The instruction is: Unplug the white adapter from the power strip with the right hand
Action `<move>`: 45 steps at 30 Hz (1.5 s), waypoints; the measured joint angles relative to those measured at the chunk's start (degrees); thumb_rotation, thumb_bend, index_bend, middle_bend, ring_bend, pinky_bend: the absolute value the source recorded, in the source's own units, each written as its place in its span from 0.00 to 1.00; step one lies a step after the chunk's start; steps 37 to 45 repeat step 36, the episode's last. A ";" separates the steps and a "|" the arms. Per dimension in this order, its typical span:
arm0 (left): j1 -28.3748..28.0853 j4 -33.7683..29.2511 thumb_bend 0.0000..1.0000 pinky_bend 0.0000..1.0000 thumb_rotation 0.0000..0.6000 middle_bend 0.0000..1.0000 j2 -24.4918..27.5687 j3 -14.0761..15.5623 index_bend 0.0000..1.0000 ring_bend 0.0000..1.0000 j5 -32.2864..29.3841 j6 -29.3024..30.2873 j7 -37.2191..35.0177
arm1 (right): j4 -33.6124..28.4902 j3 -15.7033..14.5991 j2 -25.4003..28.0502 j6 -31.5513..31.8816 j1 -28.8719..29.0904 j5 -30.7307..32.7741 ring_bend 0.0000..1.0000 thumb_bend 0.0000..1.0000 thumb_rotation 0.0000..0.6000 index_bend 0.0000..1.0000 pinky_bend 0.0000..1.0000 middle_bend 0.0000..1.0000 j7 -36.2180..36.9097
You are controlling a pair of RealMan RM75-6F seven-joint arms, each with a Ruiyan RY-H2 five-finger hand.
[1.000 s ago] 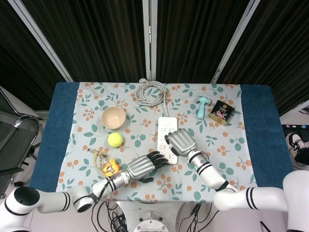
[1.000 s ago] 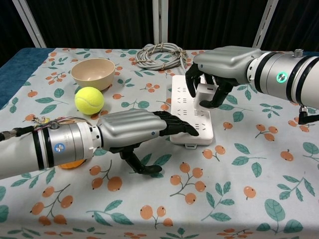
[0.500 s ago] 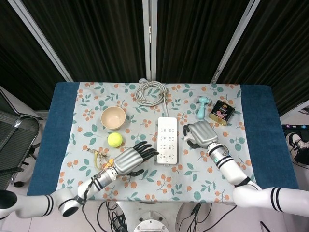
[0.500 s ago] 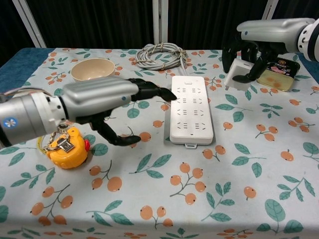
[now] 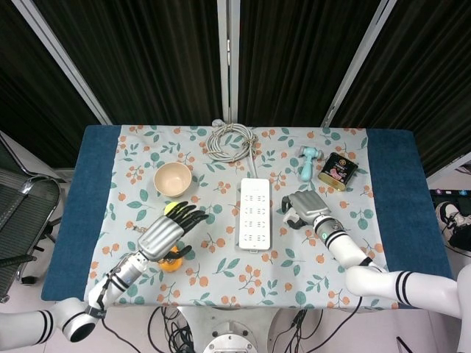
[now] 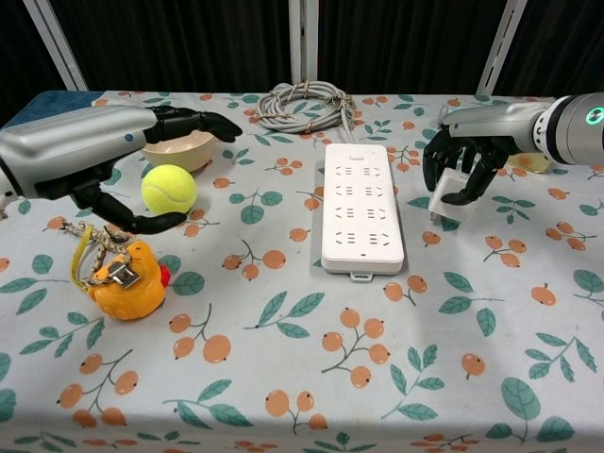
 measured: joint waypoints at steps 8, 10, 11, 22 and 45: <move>2.09 0.09 0.32 0.05 1.00 0.09 1.97 -0.43 0.09 0.04 -1.07 1.45 -0.02 | -0.78 0.12 1.52 3.58 -0.99 -0.67 0.00 0.03 1.00 0.00 0.00 0.00 0.97; 2.83 0.19 0.31 0.05 1.00 0.09 2.97 -0.57 0.09 0.04 -1.47 2.25 -0.05 | -1.84 0.27 2.60 4.89 -2.20 -2.61 0.00 0.05 1.00 0.00 0.00 0.02 2.29; 3.49 0.28 0.31 0.05 1.00 0.09 3.81 -0.69 0.09 0.04 -1.86 2.97 -0.06 | -2.42 0.31 3.18 5.72 -2.89 -3.74 0.00 0.07 1.00 0.00 0.00 0.03 2.96; 14.90 2.27 0.31 0.05 1.00 0.09 13.32 -1.47 0.09 0.04 -9.79 12.05 -1.75 | -7.27 -4.26 12.14 32.99 -20.63 -29.68 0.00 0.16 1.00 0.00 0.00 0.11 12.08; 28.37 -0.24 0.30 0.03 1.00 0.10 14.57 0.89 0.09 0.04 -11.35 22.56 -0.47 | 2.26 -11.01 13.35 54.72 -44.08 -46.01 0.00 0.16 1.00 0.00 0.00 0.11 32.54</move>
